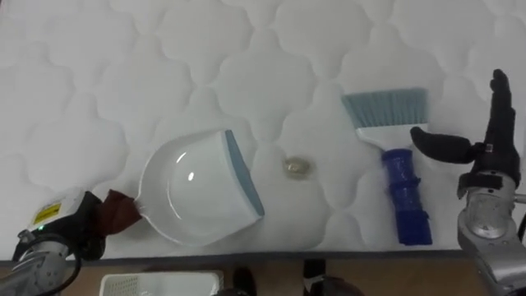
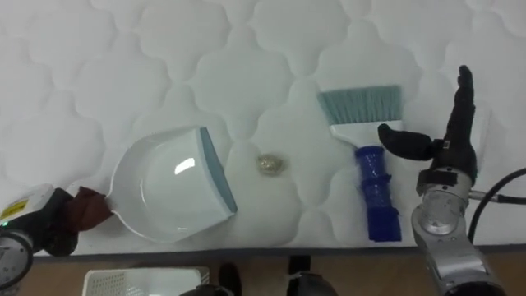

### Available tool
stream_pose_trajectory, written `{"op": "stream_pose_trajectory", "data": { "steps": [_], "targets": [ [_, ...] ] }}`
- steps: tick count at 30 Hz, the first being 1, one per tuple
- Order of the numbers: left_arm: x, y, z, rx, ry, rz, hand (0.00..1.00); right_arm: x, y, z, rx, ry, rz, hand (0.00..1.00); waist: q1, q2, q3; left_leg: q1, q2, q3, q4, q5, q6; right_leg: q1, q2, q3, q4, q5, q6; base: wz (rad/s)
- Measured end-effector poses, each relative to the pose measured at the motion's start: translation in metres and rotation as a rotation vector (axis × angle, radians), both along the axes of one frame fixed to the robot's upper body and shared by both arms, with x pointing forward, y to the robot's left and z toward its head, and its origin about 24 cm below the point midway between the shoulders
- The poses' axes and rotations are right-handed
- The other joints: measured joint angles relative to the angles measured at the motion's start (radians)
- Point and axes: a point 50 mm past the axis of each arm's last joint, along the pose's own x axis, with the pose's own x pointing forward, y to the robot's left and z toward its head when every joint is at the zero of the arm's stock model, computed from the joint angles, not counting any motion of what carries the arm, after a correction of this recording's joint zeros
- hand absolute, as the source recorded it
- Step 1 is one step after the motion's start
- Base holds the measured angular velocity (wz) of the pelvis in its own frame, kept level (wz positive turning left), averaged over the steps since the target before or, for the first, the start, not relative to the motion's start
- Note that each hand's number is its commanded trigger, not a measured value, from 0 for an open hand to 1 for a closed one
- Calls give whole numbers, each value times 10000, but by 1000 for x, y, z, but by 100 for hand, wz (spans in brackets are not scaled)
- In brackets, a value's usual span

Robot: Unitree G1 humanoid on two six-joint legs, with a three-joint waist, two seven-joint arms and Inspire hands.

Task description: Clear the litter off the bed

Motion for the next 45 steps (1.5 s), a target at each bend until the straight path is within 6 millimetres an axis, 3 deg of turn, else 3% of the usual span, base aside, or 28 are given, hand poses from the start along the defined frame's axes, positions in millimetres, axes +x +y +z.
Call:
{"op": "stream_pose_trajectory", "data": {
  "steps": [21, 32, 45],
  "targets": [
    [2, -6, -2, -672, -169, 119, 100, -7, 11, -30, 409, 1740, 1306, 0, 89, 164, 77, -11, -29, -14, 155, -27, 5, -126, -161, -56, 469, -258, -42, 1],
    [1, -4, -4, -716, -73, 205, 100, -13, 5, -40, 860, 2327, 1369, 0, 75, 210, 70, -37, -20, -1, 133, -31, 0, -128, -136, -126, 427, -263, -48, 0],
    [-9, -3, -11, -747, 257, 377, 100, -29, 2, -55, 948, 3095, 1506, 0, 56, 375, 4, 2, -35, 35, 41, -29, -5, -163, -154, -99, 484, -283, -58, 0]
  ]
}}
